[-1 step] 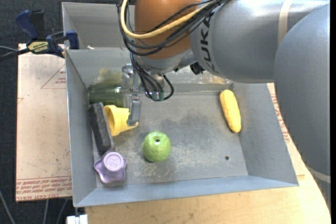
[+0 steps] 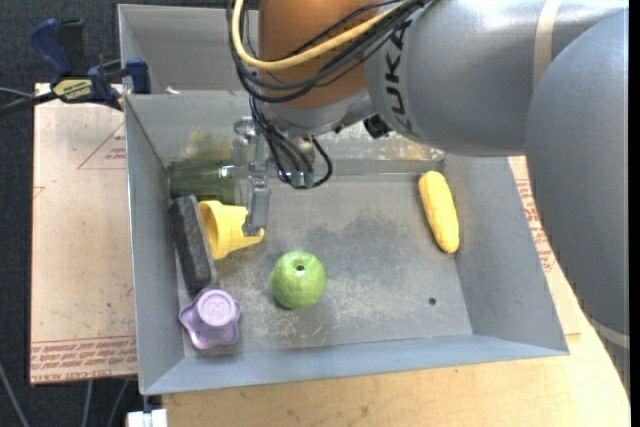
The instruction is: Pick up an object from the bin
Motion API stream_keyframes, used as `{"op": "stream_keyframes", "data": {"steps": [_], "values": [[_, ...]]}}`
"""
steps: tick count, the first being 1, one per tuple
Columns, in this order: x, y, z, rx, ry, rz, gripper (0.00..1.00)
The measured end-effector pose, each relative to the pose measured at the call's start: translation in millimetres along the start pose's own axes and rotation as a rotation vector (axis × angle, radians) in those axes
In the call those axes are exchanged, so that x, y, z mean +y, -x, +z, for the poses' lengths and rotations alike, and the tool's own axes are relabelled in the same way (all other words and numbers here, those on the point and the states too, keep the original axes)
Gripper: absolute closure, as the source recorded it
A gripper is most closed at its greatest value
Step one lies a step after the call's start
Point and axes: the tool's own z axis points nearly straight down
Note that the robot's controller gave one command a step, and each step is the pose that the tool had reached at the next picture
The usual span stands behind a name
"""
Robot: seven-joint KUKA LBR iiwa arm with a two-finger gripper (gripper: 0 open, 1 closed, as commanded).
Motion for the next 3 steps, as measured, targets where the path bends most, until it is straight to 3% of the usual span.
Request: {"op": "stream_keyframes", "data": {"steps": [2,3], "values": [[-3,-9.1,100,0.006,-0.001,-0.106,0.00],[2,-2.2,106,-0.005,0.001,-0.206,0.00]]}}
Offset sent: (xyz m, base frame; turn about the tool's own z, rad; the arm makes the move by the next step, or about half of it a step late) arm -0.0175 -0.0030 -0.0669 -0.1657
